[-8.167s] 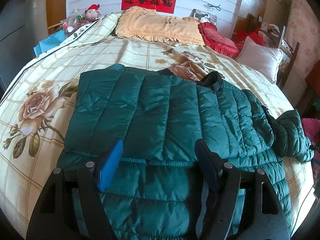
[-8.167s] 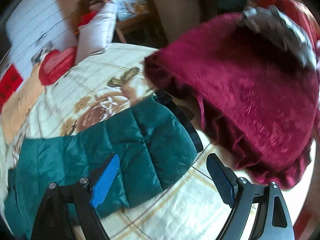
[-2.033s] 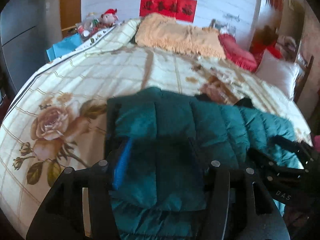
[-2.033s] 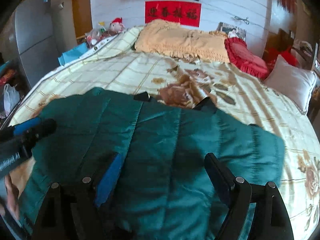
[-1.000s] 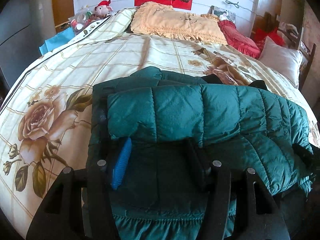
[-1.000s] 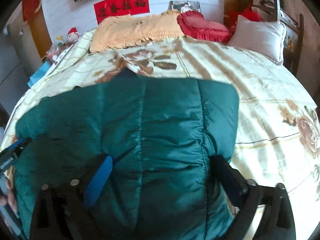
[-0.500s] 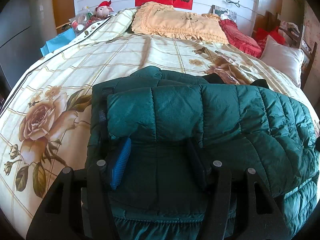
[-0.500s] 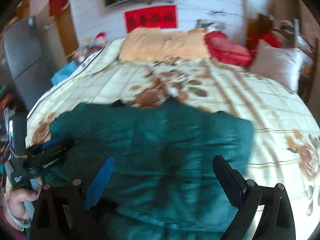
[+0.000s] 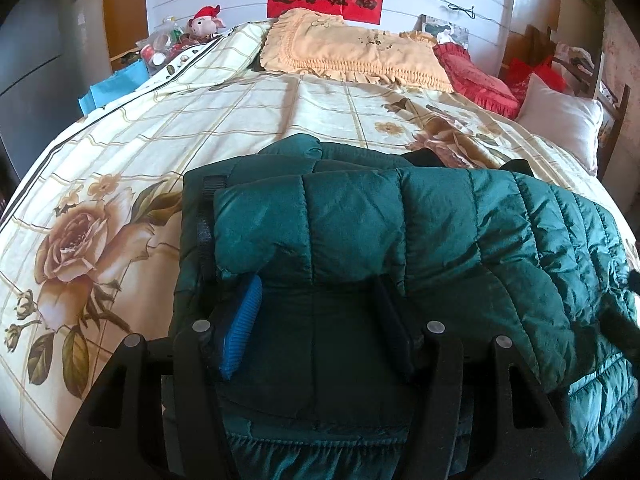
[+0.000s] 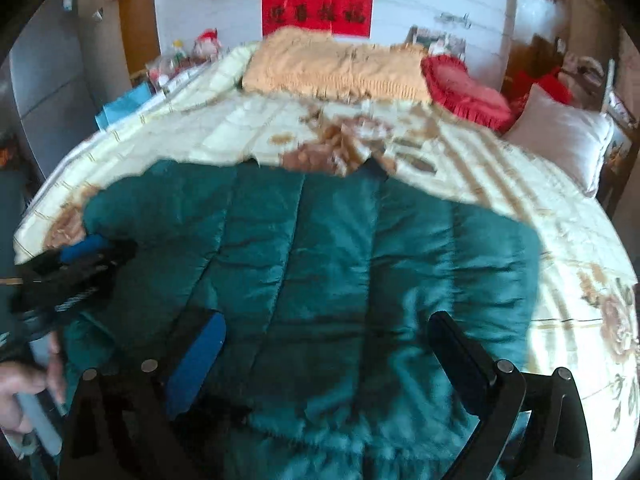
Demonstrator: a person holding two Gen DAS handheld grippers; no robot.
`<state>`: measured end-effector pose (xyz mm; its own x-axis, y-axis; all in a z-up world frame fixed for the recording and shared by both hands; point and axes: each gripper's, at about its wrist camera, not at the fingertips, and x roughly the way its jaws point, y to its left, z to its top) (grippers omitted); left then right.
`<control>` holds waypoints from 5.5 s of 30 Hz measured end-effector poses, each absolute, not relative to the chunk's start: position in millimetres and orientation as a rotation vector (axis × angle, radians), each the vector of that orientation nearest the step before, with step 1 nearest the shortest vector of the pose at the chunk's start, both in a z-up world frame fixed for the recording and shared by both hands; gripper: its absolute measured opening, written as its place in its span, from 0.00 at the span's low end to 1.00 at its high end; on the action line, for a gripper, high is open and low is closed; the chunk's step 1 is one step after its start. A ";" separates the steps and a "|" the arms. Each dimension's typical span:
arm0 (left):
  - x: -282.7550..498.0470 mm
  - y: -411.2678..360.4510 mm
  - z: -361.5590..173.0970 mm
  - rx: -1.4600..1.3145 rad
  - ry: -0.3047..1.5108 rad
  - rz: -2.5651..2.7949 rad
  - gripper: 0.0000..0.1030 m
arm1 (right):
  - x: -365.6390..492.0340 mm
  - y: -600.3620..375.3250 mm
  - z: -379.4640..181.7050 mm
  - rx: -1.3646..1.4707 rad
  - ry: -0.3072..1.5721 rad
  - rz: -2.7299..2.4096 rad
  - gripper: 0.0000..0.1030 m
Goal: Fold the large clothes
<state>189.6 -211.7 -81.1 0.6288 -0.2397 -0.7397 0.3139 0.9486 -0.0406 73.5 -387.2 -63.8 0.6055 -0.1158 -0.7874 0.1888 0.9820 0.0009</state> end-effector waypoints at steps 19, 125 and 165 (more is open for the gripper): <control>127.5 -177.9 -44.4 0.135 0.784 -0.315 0.57 | 13.2 -397.2 -31.1 0.097 0.881 -0.172 0.98; -51.7 -4.4 -95.1 -0.084 1.210 -0.458 0.82 | -241.0 -394.6 -94.7 0.416 1.296 0.089 0.98; -9.5 -33.5 41.4 -0.081 0.774 -0.457 0.12 | -173.9 -448.2 33.9 0.432 0.766 0.101 0.18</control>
<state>-9.5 -33.5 41.4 0.6225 -0.4266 -0.6561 0.3678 0.8995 -0.2359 -173.9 -448.2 33.9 0.7202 0.2436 -0.6495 0.0666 0.9077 0.4144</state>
